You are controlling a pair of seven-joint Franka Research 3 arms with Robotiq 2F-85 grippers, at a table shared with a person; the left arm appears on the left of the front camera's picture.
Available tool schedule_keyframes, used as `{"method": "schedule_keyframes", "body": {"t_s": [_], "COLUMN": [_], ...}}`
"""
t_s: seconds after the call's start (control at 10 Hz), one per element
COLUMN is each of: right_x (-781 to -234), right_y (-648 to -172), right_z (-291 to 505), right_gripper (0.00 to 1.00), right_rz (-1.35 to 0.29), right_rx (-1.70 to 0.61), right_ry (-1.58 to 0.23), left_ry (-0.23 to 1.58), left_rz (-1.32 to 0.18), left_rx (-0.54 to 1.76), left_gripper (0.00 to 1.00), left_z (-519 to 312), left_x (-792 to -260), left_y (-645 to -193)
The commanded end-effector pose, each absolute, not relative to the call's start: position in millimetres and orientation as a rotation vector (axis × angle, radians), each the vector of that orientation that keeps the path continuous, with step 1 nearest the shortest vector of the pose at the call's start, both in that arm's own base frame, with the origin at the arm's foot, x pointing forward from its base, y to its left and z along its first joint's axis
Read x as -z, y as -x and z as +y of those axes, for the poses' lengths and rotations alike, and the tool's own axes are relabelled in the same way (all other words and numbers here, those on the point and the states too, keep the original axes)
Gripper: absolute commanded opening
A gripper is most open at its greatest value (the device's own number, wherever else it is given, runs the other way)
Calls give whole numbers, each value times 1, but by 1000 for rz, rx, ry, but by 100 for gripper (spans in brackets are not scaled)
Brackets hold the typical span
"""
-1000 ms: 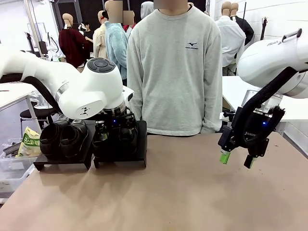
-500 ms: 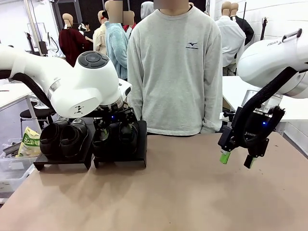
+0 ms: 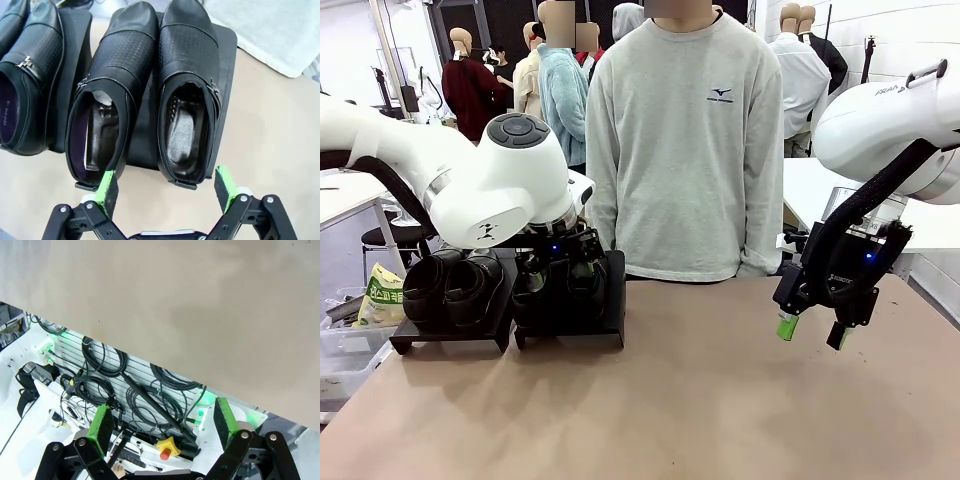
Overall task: Organize the shoes by placing them on the stand.
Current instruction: Place the Shoe from the middle of the table onto the Shoes Stand.
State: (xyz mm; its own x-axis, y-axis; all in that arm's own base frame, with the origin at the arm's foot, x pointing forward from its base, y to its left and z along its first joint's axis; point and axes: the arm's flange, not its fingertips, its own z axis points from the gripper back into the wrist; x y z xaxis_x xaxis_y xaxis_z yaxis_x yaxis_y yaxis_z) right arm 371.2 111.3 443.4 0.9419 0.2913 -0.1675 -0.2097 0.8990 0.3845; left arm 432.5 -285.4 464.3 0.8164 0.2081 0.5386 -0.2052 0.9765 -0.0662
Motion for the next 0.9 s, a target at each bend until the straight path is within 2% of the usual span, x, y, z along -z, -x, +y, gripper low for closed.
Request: {"method": "schedule_keyframes", "body": {"t_s": [0.0, 0.8], "right_x": [-446, -446], "right_y": [-372, -372], "right_z": [112, 112], "right_gripper": [100, 100], "right_rz": [230, 230], "right_rx": [-269, -269], "right_ry": [-365, -365], "left_ry": [0, 0], "left_rz": [-572, -572], "left_rx": [-220, -220], "left_gripper": [100, 100], "left_z": [-286, -286], "left_x": [-467, -467], "left_y": [-434, -434]}}
